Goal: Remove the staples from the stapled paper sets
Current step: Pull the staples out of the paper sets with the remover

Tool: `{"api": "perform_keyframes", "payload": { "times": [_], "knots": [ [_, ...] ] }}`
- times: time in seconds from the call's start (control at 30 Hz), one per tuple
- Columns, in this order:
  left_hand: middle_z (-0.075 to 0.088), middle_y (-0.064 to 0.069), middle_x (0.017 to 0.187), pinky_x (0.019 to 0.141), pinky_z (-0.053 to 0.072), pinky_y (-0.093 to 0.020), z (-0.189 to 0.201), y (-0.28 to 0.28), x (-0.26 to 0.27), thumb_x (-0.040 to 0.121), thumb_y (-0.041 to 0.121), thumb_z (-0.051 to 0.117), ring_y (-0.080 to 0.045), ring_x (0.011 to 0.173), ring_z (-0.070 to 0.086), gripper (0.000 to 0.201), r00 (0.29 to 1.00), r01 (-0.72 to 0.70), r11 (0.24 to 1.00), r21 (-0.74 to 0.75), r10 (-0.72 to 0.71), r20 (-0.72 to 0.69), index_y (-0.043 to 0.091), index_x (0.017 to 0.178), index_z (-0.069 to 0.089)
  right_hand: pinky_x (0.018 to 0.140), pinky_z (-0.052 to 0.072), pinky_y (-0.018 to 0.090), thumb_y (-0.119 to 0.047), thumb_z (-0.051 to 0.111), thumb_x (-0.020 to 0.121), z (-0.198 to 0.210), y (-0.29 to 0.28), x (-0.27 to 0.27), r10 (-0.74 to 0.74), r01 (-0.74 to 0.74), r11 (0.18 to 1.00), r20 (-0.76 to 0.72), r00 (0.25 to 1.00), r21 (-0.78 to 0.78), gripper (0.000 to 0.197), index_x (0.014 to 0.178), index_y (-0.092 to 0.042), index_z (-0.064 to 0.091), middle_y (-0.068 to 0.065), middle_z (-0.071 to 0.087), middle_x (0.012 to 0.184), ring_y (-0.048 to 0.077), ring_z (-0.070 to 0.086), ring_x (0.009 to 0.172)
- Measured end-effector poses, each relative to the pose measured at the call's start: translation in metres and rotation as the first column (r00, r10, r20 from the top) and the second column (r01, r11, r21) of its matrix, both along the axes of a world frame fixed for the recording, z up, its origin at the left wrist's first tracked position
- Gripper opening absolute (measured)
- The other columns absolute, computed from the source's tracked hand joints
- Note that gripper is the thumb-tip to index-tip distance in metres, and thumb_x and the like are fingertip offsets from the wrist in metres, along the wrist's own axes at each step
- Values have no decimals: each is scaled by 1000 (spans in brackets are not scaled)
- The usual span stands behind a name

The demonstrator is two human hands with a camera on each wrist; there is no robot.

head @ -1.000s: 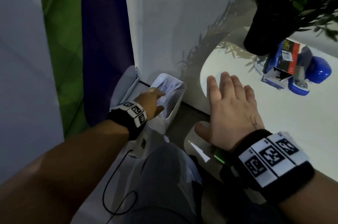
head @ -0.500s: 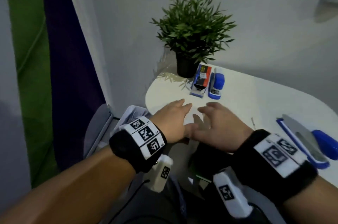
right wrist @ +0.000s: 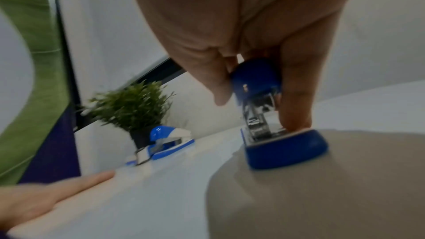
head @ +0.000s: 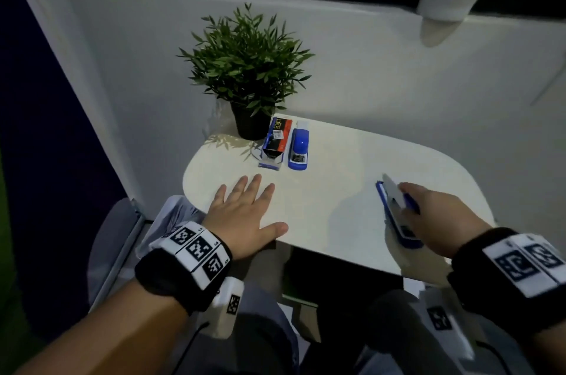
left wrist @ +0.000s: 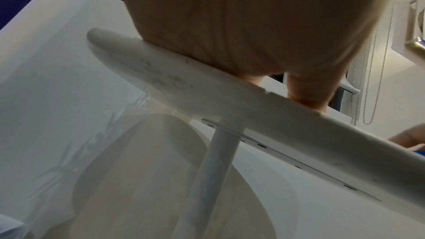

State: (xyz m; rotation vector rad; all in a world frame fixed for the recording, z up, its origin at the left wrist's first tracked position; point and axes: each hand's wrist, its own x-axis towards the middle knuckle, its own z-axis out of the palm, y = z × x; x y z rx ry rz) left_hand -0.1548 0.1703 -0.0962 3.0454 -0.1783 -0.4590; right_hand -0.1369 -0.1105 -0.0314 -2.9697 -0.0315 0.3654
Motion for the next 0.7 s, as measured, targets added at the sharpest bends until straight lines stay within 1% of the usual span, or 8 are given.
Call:
{"api": "perform_keyframes", "payload": {
  "times": [0.13, 0.23, 0.33, 0.4, 0.47, 0.5, 0.6, 0.7],
  "knots": [
    [-21, -1, 156, 117, -3, -44, 9, 0, 6, 86, 69, 33, -20, 144, -15, 88, 999, -7, 1000, -13, 7, -49, 25, 149, -10, 68, 37, 30, -21, 44, 97, 3, 49, 21, 128, -128, 992, -62, 990, 9, 17, 106, -7, 42, 19, 60, 112, 31, 57, 94],
    [-20, -8, 155, 119, 5, -39, 19, 5, 19, 72, 75, 52, -21, 145, -10, 117, 996, -64, 997, -41, 61, -59, 13, 149, -11, 60, 45, 30, -17, 52, 91, 10, 78, 32, 135, -120, 988, -155, 979, 102, 22, 105, -3, 44, 16, 55, 106, 29, 55, 87],
    [-27, -9, 153, 119, 5, -39, 26, 7, 32, 58, 78, 63, -24, 144, -16, 138, 997, -72, 997, -1, 72, -34, 10, 146, -18, 75, 49, 32, -19, 55, 92, 12, 93, 44, 139, -122, 988, -185, 973, 99, 30, 117, -3, 49, 15, 55, 114, 27, 56, 93],
    [-29, -9, 152, 119, 4, -42, 28, 9, 40, 53, 80, 64, -25, 143, -20, 144, 997, -46, 998, 32, 48, -53, 10, 145, -22, 87, 47, 36, -40, 56, 91, 9, 99, 54, 116, -118, 993, -159, 980, 1, 48, 119, -4, 43, 12, 55, 117, 29, 57, 103],
    [-29, -9, 152, 118, 3, -44, 27, 11, 47, 51, 82, 62, -26, 142, -21, 146, 996, -18, 999, 51, 23, -91, 11, 144, -24, 88, 45, 38, -57, 57, 85, 3, 102, 67, 65, -66, 998, -123, 990, -4, 69, 126, -5, 38, 11, 59, 114, 29, 57, 103],
    [-28, -9, 152, 118, 1, -45, 25, 13, 50, 51, 83, 61, -25, 142, -21, 146, 995, -7, 998, 58, 13, -103, 11, 144, -24, 88, 44, 38, -60, 55, 84, 0, 103, 73, 57, -56, 998, -102, 993, 11, 71, 128, -7, 37, 12, 59, 114, 30, 57, 104],
    [-26, -7, 154, 117, -4, -45, 17, 17, 55, 48, 89, 55, -23, 142, -22, 147, 995, 14, 997, 74, -7, -97, 12, 144, -24, 90, 40, 37, -53, 49, 91, -1, 104, 89, 53, -49, 998, -85, 995, 42, 63, 135, -11, 34, 13, 56, 122, 31, 54, 107],
    [-26, -2, 154, 117, -5, -46, 9, 20, 58, 43, 92, 53, -20, 141, -24, 149, 997, 15, 999, 52, -11, -78, 16, 144, -25, 101, 37, 38, -46, 48, 95, 2, 105, 101, 68, -63, 996, -90, 994, 57, 68, 148, -14, 17, 14, 49, 136, 33, 50, 120]
  ]
}}
